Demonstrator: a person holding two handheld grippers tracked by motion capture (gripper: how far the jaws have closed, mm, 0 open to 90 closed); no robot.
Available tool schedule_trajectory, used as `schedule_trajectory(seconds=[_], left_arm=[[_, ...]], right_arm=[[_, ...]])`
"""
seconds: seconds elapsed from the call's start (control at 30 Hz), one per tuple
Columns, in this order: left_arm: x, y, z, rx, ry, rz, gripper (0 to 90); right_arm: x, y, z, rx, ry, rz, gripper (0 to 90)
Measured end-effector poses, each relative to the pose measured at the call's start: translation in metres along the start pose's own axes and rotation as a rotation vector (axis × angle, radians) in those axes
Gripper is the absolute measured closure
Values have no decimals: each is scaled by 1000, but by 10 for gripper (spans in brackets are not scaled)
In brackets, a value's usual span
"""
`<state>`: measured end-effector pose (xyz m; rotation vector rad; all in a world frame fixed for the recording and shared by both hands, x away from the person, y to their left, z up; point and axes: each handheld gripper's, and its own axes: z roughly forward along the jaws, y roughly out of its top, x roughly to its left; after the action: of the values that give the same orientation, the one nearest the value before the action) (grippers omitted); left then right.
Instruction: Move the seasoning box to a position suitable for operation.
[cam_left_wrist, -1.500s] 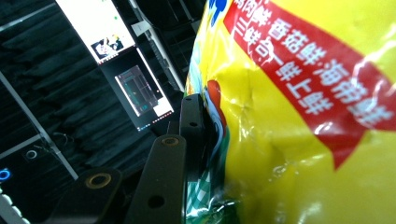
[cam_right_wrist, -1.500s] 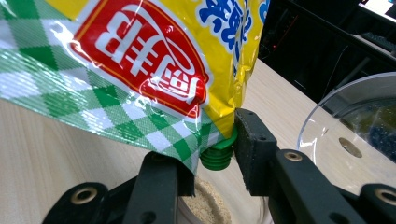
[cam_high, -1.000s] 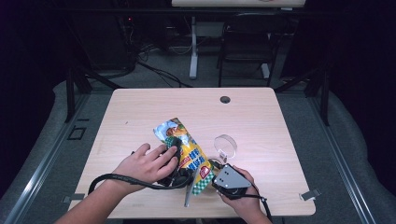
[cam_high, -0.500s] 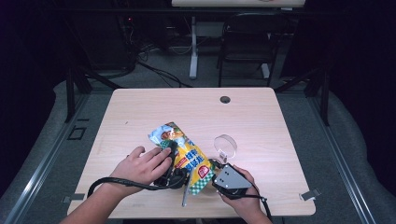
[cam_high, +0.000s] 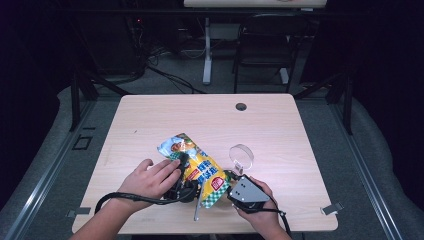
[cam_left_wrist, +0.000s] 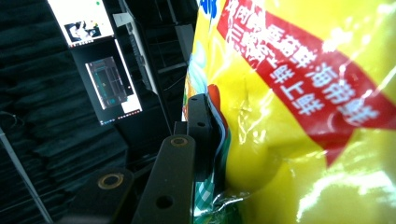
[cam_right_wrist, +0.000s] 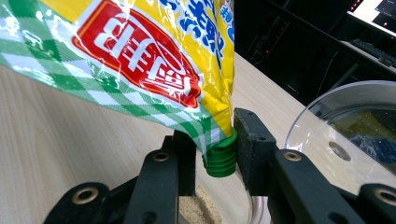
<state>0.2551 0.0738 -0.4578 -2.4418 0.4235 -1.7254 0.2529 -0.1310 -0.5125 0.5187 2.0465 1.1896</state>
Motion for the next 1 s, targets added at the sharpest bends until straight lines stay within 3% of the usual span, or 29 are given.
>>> schedule_trajectory(seconds=[0.3, 0.9, 0.97, 1.0], left_arm=[[-5, -3, 3, -22, -29, -64, 859], [-13, -7, 7, -35, -65, -124, 873], [-15, -7, 7, -46, -50, -131, 875], [-14, -7, 6, -36, -66, -132, 876]], right_arm=[[0, 0, 0, -2, 1, 0, 708], [1, -1, 2, -3, 3, 2, 698], [1, -1, 2, -5, 2, 1, 695], [1, -1, 2, -7, 1, 2, 695]])
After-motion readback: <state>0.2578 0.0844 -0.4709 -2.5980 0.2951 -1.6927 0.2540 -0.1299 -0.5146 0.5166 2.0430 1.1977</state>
